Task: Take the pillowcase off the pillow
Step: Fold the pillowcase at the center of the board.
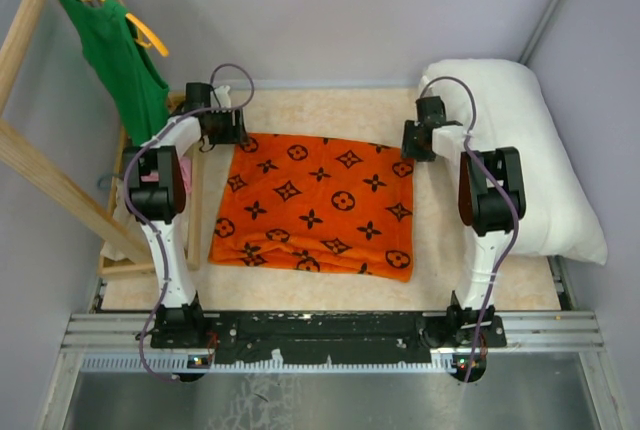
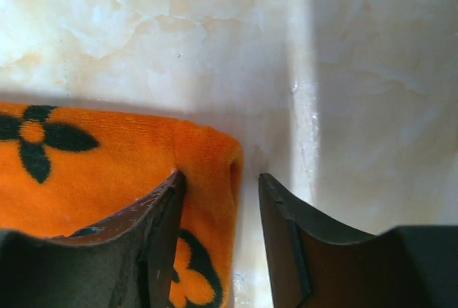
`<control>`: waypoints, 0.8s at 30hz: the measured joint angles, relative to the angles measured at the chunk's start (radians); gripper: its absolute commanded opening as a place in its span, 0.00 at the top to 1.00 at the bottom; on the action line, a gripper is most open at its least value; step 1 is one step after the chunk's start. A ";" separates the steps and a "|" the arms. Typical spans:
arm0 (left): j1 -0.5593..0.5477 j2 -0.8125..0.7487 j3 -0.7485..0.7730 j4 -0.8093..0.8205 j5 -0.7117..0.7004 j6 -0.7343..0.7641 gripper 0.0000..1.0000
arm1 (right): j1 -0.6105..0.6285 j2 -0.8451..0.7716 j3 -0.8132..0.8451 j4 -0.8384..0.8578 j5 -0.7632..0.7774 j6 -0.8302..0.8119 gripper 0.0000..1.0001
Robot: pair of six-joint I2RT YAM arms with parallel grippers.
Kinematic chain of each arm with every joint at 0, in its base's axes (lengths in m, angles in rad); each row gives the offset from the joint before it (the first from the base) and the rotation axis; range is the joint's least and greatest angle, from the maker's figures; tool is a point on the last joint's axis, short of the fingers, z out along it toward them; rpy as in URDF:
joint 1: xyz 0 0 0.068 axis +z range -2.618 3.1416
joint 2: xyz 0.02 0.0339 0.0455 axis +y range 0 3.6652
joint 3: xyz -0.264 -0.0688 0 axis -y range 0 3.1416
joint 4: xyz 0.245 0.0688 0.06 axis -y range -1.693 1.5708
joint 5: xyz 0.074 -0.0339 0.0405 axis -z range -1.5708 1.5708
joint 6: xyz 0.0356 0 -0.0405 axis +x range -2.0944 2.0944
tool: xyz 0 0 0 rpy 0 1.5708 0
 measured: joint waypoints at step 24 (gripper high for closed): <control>-0.003 0.092 0.164 0.165 0.185 -0.045 1.00 | -0.021 0.196 0.579 -0.138 -0.053 -0.067 1.00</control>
